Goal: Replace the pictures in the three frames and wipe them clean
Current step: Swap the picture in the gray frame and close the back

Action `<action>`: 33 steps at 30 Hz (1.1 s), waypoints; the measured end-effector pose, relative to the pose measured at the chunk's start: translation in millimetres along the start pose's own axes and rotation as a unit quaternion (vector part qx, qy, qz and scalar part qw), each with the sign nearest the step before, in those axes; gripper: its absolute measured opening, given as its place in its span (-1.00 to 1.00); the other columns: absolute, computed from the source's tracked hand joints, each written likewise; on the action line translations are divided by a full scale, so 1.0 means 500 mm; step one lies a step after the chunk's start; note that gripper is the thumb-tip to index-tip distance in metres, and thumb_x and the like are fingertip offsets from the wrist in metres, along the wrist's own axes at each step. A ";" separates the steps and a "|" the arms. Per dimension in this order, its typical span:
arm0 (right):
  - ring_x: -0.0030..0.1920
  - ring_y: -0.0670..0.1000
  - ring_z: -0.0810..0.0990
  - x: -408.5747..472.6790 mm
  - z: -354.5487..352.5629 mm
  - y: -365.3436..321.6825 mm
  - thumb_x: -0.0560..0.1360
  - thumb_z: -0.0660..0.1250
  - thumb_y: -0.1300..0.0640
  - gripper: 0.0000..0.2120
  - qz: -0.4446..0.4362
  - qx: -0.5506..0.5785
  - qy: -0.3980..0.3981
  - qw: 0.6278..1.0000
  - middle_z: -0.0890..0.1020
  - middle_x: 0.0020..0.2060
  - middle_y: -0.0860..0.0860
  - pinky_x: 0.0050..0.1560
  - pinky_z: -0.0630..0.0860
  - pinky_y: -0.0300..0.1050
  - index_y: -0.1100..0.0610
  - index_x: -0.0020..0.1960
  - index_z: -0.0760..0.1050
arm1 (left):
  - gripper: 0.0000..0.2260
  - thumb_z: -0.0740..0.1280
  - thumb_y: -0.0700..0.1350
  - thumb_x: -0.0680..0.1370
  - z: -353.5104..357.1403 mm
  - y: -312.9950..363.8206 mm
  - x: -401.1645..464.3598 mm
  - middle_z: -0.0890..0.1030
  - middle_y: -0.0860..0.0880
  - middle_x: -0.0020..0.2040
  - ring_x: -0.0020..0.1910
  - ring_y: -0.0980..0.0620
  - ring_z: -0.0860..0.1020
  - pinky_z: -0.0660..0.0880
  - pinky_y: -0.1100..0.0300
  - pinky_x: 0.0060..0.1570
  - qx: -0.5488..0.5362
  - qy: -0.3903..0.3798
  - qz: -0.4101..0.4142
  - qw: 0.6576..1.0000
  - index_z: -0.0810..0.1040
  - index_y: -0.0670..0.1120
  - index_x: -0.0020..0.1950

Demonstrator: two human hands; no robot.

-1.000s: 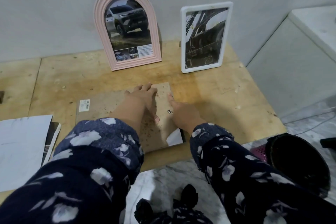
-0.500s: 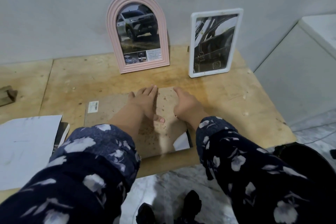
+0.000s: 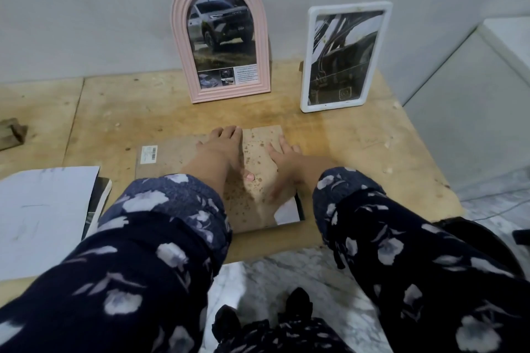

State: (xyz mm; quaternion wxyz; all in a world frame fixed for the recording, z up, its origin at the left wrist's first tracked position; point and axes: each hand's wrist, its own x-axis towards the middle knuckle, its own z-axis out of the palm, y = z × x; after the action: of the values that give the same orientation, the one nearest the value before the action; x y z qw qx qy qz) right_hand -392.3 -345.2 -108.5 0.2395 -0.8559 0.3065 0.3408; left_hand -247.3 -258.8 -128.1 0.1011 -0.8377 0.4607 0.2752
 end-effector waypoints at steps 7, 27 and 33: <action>0.52 0.13 -0.35 -0.056 0.079 0.016 0.20 0.55 -0.23 0.34 -0.024 -0.026 0.023 0.999 -0.47 0.47 0.03 0.48 -0.11 0.29 -0.01 0.52 -0.42 | 0.13 0.48 0.27 0.34 0.003 0.012 -0.008 -0.19 0.08 0.58 0.55 -0.12 -0.16 0.11 -0.27 0.43 0.002 0.000 -0.001 1.000 -0.25 -0.05 0.57; 0.55 0.07 -0.02 -0.099 0.119 0.034 0.24 0.50 -0.29 0.18 -0.075 -0.046 0.152 0.985 -0.12 0.57 0.02 0.45 0.25 0.08 0.06 0.58 -0.14 | -0.27 0.03 0.35 0.56 0.000 0.032 -0.026 -0.19 0.13 0.58 0.56 -0.10 -0.12 0.04 -0.35 0.40 0.074 -0.005 -0.021 0.997 -0.18 0.07 0.59; 0.47 0.10 0.22 -0.098 0.105 0.024 0.15 0.55 -0.31 0.17 -0.066 -0.075 0.154 0.983 0.08 0.53 0.05 0.34 0.36 0.17 0.09 0.54 0.05 | -0.27 0.04 0.34 0.54 -0.003 0.032 -0.032 -0.13 0.10 0.59 0.56 -0.12 -0.09 -0.05 -0.39 0.39 0.092 0.008 -0.016 0.996 -0.14 0.06 0.59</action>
State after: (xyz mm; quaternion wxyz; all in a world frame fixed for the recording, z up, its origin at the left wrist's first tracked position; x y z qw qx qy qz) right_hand -452.1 -303.2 -109.4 0.1463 -0.9322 0.2558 0.2101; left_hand -266.8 -256.9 -116.5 0.1785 -0.8344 0.4711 0.2235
